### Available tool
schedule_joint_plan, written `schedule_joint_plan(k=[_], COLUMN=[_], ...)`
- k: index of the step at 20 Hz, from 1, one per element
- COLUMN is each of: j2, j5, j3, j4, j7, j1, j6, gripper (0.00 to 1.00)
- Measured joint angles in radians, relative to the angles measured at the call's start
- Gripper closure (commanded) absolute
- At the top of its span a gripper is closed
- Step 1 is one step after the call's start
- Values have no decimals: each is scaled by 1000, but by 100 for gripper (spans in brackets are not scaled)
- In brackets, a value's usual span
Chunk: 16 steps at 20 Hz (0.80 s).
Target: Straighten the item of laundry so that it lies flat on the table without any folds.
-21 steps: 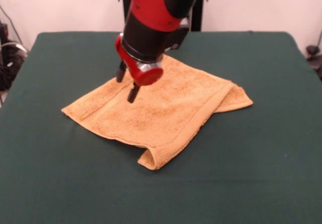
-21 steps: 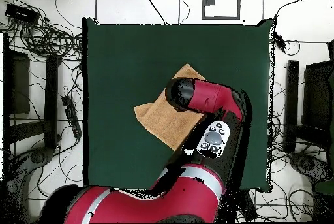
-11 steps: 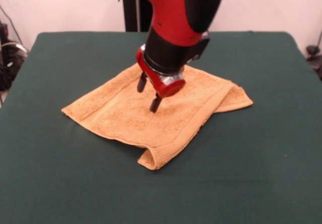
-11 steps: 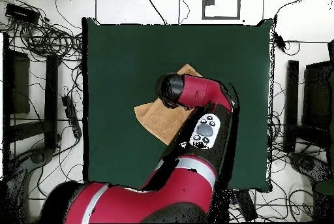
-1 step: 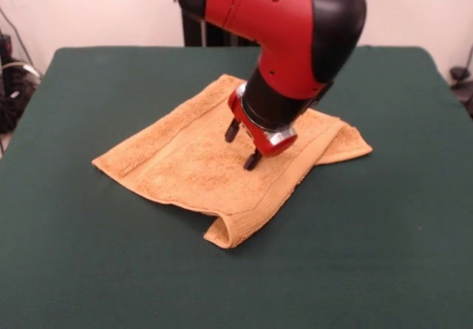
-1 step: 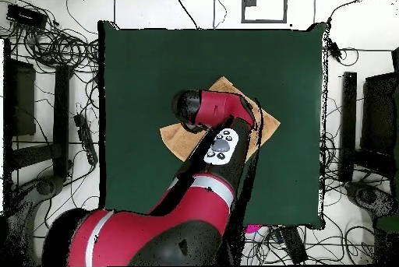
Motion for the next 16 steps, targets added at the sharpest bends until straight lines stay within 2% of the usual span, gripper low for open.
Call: schedule_joint_plan(k=[16], j2=[75], j5=[36], j3=[-111], j4=[-60], j7=[4], j1=[71], j6=[41], gripper=[0])
